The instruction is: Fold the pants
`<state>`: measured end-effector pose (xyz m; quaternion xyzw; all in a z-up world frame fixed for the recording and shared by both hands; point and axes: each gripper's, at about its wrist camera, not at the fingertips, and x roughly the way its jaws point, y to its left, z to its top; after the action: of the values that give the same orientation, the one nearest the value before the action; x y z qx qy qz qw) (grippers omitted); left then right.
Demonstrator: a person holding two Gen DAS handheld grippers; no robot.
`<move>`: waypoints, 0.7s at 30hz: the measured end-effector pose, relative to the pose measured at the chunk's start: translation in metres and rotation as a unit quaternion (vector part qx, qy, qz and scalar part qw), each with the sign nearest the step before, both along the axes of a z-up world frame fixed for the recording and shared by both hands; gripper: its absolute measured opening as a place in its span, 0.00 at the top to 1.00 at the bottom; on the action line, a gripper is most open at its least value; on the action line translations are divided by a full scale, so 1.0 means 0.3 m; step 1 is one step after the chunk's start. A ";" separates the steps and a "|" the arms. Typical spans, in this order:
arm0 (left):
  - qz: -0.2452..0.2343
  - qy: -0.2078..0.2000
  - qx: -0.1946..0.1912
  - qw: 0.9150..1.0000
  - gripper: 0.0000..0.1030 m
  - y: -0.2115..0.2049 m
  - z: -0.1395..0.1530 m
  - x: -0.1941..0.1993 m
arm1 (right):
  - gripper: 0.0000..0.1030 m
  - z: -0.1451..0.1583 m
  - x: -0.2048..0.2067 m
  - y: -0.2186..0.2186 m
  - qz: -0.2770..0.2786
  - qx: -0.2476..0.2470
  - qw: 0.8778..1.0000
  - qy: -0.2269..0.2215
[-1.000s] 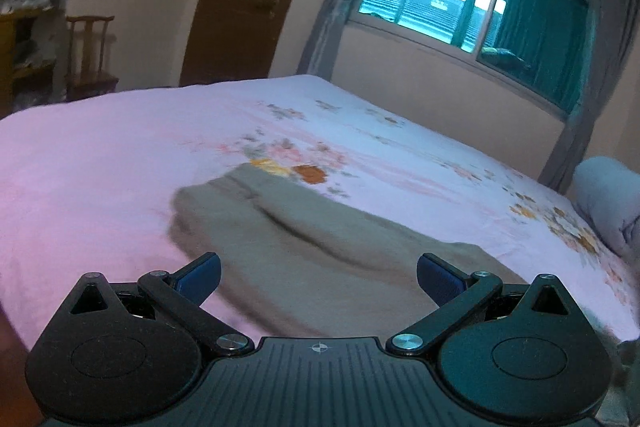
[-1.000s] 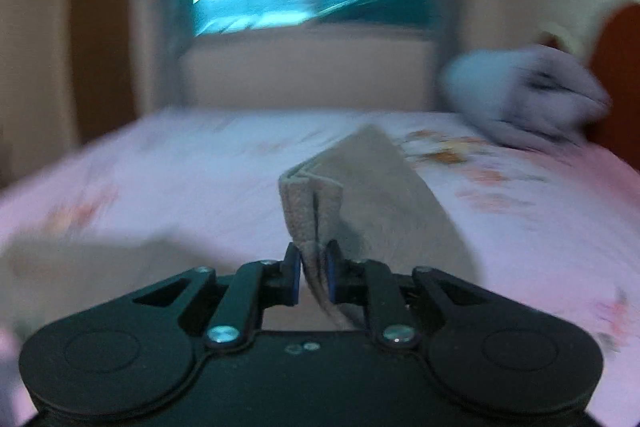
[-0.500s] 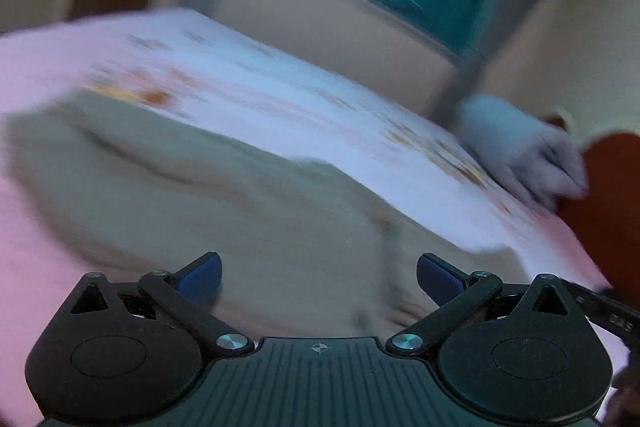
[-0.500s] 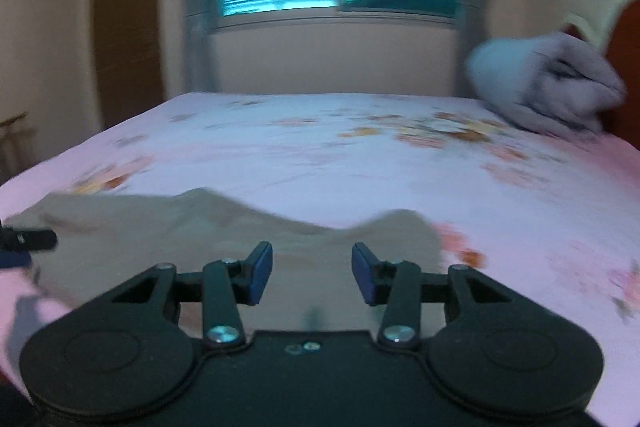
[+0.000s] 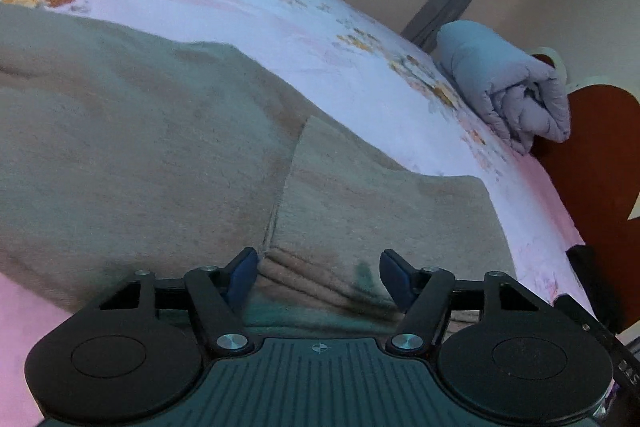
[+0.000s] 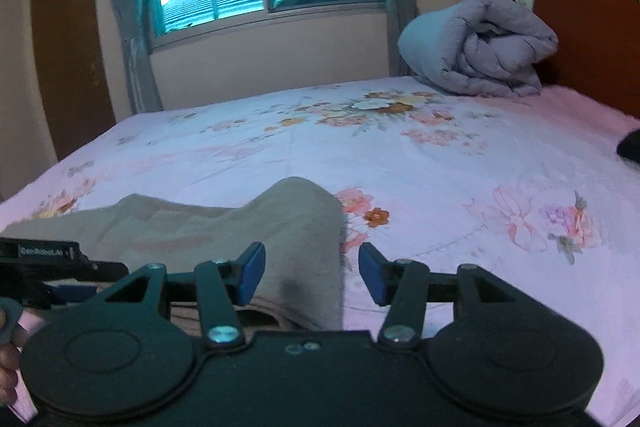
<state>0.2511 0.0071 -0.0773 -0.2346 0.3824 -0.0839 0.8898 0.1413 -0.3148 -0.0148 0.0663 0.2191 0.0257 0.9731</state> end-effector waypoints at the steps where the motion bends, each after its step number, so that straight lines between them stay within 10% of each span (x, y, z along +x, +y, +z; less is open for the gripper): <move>1: 0.005 0.005 -0.007 1.000 0.35 0.000 -0.013 0.002 | 0.57 -0.004 0.000 -0.011 -0.003 0.007 1.000 0.002; 3: 0.017 0.012 -0.030 0.999 0.38 0.007 -0.026 0.008 | 0.56 -0.009 0.002 -0.027 -0.009 0.016 1.000 0.004; 4: 0.022 0.017 -0.032 0.999 0.65 0.012 -0.031 0.015 | 0.55 -0.011 0.001 -0.035 -0.011 0.021 1.000 0.004; 5: 0.020 0.026 -0.036 0.999 0.72 0.013 -0.040 0.022 | 0.53 -0.013 0.000 -0.043 -0.013 0.026 1.000 0.003; 21: 0.032 -0.083 0.006 0.996 0.85 0.089 0.137 -0.100 | 0.50 -0.025 0.002 -0.079 -0.018 0.048 0.999 0.012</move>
<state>0.2209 0.0339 -0.0362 -0.2340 0.2999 -0.0721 0.9220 0.1418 -0.3385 -0.0222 0.1168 0.2277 0.0173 0.9665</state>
